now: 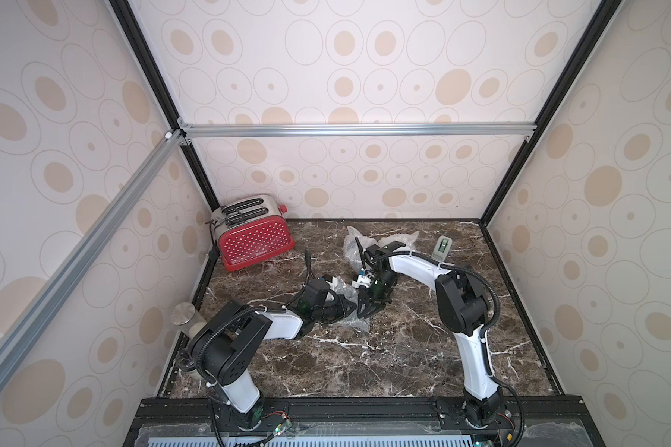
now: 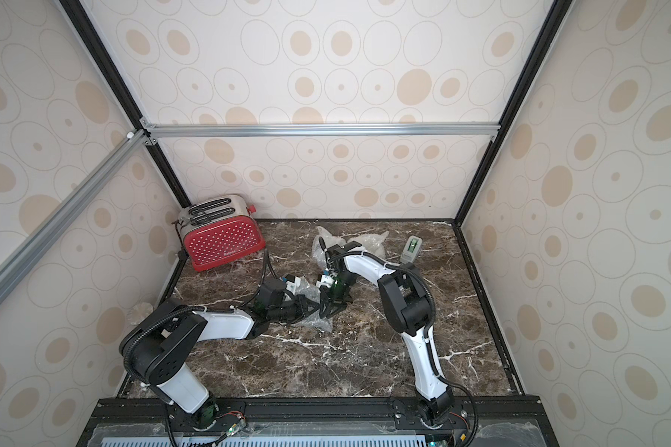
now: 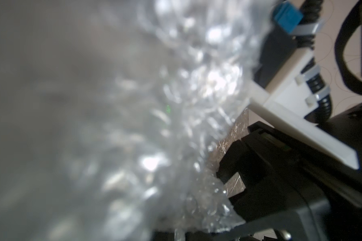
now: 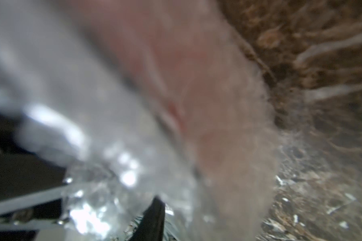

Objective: Wrap bowls in bubble wrap
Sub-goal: Stick the tape on the bubble wrap.

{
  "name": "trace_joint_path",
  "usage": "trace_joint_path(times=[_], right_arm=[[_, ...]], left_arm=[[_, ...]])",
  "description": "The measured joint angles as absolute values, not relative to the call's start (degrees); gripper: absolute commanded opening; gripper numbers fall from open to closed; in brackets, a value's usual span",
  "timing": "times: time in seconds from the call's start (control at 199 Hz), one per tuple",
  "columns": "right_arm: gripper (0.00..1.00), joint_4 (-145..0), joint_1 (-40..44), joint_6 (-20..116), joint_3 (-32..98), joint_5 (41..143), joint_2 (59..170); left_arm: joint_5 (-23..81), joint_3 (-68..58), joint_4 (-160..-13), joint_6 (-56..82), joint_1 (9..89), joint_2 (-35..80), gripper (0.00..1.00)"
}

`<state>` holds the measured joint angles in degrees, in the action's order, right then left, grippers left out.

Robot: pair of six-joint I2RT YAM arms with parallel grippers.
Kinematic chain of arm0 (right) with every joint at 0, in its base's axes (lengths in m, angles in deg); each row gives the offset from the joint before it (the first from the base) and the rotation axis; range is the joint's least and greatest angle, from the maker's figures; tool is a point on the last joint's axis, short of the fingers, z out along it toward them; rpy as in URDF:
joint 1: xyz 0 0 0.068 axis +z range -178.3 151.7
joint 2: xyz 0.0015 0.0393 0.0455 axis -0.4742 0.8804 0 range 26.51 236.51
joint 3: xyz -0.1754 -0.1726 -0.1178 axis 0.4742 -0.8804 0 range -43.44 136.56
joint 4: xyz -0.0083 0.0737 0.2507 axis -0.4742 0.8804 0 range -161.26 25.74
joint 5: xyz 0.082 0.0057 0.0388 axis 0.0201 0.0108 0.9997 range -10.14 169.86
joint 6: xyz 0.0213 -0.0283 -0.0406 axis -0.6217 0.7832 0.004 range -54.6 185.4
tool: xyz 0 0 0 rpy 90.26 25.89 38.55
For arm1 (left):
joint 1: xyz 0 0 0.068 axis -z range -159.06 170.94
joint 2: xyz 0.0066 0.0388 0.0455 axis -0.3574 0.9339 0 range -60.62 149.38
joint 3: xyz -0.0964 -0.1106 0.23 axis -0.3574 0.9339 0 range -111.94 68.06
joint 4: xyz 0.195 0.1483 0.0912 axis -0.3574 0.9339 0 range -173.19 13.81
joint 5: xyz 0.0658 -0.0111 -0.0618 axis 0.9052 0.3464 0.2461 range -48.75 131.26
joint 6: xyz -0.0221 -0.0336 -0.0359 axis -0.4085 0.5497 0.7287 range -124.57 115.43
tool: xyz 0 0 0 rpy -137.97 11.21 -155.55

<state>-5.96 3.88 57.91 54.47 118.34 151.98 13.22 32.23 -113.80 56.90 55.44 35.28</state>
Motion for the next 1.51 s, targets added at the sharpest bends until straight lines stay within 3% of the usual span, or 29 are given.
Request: trace_joint_path(times=[0.448,0.987,1.505], right_arm=[[0.41,-6.5,-1.8,57.9,46.3,116.0,145.3],[0.12,-13.0,-2.4,56.4,45.7,121.2,139.9],[0.07,-21.8,-1.0,54.3,42.2,126.3,144.5]], left_arm=[[12.8,31.3,-113.0,56.9,55.4,35.7,0.12],[13.0,26.3,-101.0,54.1,55.5,33.7,0.17],[12.8,22.8,-95.7,52.5,55.5,33.7,0.17]])
